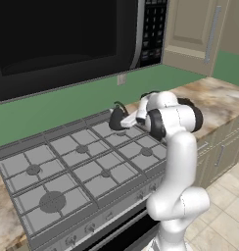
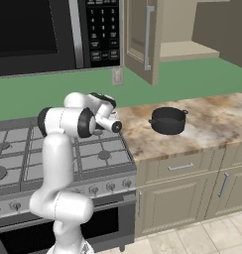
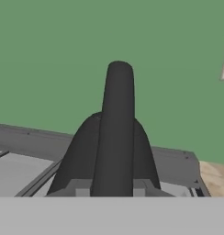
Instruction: Pick the kettle from the cabinet and place it on a stove burner. Then pick the pot from the counter and place it on another stove burner. Finally, turn both burners on.
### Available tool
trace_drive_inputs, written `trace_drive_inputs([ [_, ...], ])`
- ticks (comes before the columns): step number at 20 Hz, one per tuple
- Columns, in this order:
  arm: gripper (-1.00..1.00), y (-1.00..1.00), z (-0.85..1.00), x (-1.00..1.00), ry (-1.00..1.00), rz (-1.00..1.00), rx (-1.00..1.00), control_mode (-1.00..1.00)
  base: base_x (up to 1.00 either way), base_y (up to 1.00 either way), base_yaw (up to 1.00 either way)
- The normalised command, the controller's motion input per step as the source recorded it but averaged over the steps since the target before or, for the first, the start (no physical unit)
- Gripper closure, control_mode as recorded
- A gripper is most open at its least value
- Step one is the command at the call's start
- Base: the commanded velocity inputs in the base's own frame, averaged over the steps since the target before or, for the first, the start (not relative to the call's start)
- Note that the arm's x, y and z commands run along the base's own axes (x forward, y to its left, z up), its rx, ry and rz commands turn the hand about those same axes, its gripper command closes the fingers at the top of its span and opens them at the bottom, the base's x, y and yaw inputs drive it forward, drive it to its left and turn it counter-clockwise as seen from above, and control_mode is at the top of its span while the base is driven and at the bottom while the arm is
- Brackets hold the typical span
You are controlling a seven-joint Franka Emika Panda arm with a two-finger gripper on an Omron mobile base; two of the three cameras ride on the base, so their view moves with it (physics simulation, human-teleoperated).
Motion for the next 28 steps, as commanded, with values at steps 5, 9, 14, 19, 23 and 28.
trace_drive_inputs([
  [5, 1.00, -0.11, -0.10, -0.33, 0.00, 0.00, 0.00, -1.00, 0.00, 0.00, 0.00],
  [9, 1.00, -0.10, -0.11, -0.21, 0.00, 0.00, 0.00, -1.00, 0.00, 0.00, 0.00],
  [14, 1.00, -0.04, -0.08, -0.09, 0.00, 0.00, 0.00, -1.00, 0.00, 0.00, 0.00],
  [19, -1.00, 0.00, -0.09, 0.00, 0.00, 0.00, 0.00, -1.00, 0.00, 0.00, 0.00],
  [23, -1.00, 0.00, -0.06, 0.00, 0.00, 0.00, 0.00, -1.00, 0.00, 0.00, 0.00],
  [28, -1.00, 0.00, 0.00, -0.04, 0.00, 0.01, 0.00, -1.00, 0.00, 0.00, 0.00],
])
